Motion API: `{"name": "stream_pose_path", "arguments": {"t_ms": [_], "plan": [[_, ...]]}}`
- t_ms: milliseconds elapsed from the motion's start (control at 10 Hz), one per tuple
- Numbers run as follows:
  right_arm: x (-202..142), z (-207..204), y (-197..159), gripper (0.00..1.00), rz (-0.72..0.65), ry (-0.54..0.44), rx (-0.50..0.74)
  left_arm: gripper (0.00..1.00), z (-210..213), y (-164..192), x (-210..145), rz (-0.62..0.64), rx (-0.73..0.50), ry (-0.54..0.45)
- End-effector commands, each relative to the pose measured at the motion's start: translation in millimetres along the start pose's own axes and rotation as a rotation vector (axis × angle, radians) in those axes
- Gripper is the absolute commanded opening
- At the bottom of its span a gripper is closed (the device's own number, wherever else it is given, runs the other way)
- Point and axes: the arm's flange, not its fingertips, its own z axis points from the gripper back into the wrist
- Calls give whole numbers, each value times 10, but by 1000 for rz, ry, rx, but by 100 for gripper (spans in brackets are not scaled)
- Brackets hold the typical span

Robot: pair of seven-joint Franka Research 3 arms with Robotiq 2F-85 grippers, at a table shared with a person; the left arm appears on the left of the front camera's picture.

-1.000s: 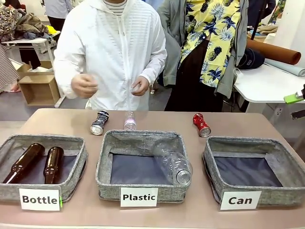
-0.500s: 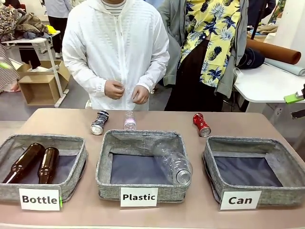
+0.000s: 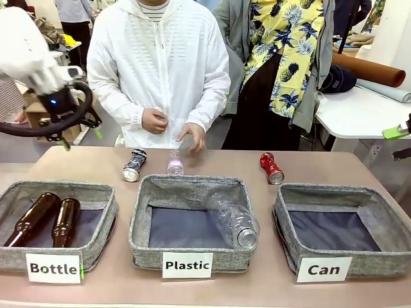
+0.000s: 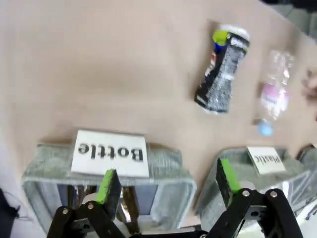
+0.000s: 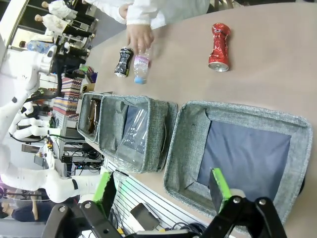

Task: Sort the can waste into the basket.
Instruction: Pick up the can waste from the table and place it in the right Fabric basket.

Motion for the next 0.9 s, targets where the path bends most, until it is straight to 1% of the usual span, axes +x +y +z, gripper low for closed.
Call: {"name": "stream_pose_path", "arguments": {"t_ms": [0, 200, 300, 400, 500, 600, 700, 800], "plan": [[34, -7, 18, 100, -10, -10, -3, 100, -47, -190, 182, 2, 49, -20], [34, -7, 18, 100, -10, -10, -3, 100, -409, -429, 310, -35, 57, -28], [34, -7, 18, 100, -10, -10, -3, 100, -528, -491, 331, -88, 65, -3], [34, -7, 18, 100, -10, -10, -3, 100, -611, -520, 316, -143, 74, -4], [34, -7, 18, 100, -10, -10, -3, 100, -588, -497, 260, -173, 67, -20], [34, -7, 18, 100, -10, -10, -3, 100, -242, -308, 119, -244, -27, 8], [34, -7, 18, 100, -10, -10, -3, 100, 186, 47, -74, -308, -142, 4], [34, -7, 18, 100, -10, -10, -3, 100, 599, 519, -248, -383, -235, 59]]}}
